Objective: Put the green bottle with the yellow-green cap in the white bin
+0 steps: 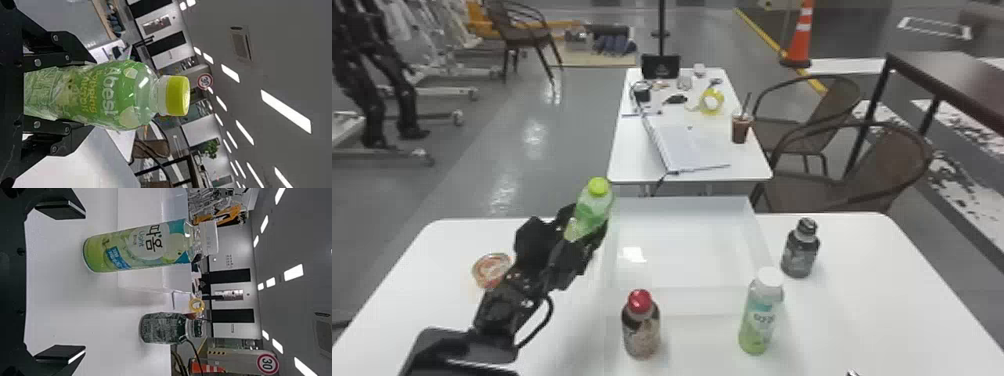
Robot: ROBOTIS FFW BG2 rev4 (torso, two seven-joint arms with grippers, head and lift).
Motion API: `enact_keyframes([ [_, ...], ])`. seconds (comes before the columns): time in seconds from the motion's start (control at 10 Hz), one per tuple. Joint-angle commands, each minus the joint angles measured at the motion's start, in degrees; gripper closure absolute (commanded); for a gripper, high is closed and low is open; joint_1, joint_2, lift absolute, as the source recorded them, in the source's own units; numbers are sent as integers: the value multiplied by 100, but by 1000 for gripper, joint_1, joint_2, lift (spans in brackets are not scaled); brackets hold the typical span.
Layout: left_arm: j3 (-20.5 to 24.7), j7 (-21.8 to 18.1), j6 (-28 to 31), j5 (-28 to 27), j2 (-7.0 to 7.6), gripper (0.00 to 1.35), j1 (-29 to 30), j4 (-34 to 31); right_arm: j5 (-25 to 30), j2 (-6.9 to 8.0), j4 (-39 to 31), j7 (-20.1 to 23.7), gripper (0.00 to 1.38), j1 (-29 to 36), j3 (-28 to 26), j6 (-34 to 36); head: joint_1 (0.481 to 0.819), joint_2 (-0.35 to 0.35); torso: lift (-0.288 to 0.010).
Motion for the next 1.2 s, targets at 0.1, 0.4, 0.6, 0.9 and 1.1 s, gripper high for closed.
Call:
enact_keyframes([
  [0.1,-904,62,-165,38,304,828,-291,96,-16,0,27,0,94,-27,20,0,549,0,-100],
  [0.4,-1564,150,-455,-568,480,829,-792,887,-16,0,54,0,94,-44,29,0,549,0,-100],
  [0.6,-1810,167,-516,-1087,533,828,-1134,1467,-24,0,62,0,94,-62,47,0,549,0,-100],
  [0.9,-2073,308,-569,-1737,621,794,-1424,1783,-24,0,71,0,94,-79,56,0,549,0,-100],
  [1.1,-2073,422,-727,-1834,630,303,-1389,1783,-42,0,71,0,94,-71,56,0,549,0,-100],
])
